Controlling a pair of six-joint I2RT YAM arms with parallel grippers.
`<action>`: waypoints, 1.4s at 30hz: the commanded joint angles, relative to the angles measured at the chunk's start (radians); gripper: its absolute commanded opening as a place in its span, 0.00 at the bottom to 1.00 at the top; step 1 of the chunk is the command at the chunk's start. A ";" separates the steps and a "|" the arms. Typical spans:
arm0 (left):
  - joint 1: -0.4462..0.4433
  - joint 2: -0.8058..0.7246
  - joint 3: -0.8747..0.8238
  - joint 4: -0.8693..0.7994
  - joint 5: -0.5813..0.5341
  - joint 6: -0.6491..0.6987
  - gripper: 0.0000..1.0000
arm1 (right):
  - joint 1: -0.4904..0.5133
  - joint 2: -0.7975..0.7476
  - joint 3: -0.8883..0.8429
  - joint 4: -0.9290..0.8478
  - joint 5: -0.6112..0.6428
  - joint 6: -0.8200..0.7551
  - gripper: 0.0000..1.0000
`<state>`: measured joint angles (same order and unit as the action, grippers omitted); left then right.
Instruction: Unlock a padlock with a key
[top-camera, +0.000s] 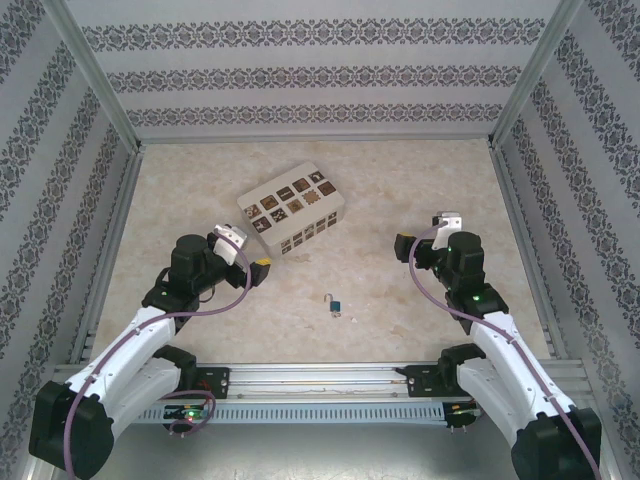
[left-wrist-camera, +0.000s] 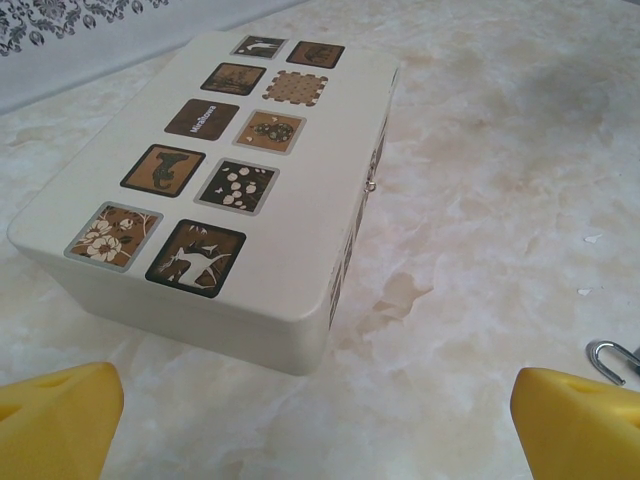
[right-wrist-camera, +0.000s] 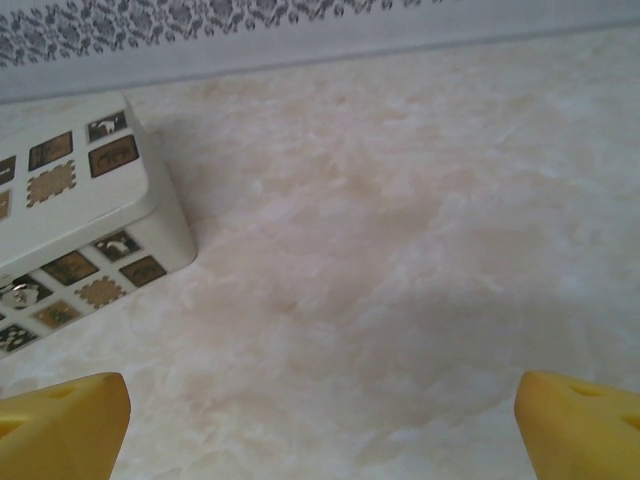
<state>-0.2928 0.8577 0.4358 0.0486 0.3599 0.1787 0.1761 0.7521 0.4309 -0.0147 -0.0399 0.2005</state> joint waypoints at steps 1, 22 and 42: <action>0.007 0.001 0.001 -0.014 -0.023 0.015 0.99 | -0.014 -0.014 -0.037 0.082 0.056 -0.057 0.98; 0.007 -0.021 0.030 0.011 -0.476 -0.330 0.99 | -0.081 0.040 -0.206 0.411 0.171 -0.170 0.98; 0.039 0.205 -0.139 0.613 -0.756 -0.211 0.99 | -0.148 0.386 -0.217 0.853 0.131 -0.150 0.98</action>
<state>-0.2707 1.0378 0.3099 0.4862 -0.3641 -0.0708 0.0406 1.1019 0.2211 0.6907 0.1120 0.0486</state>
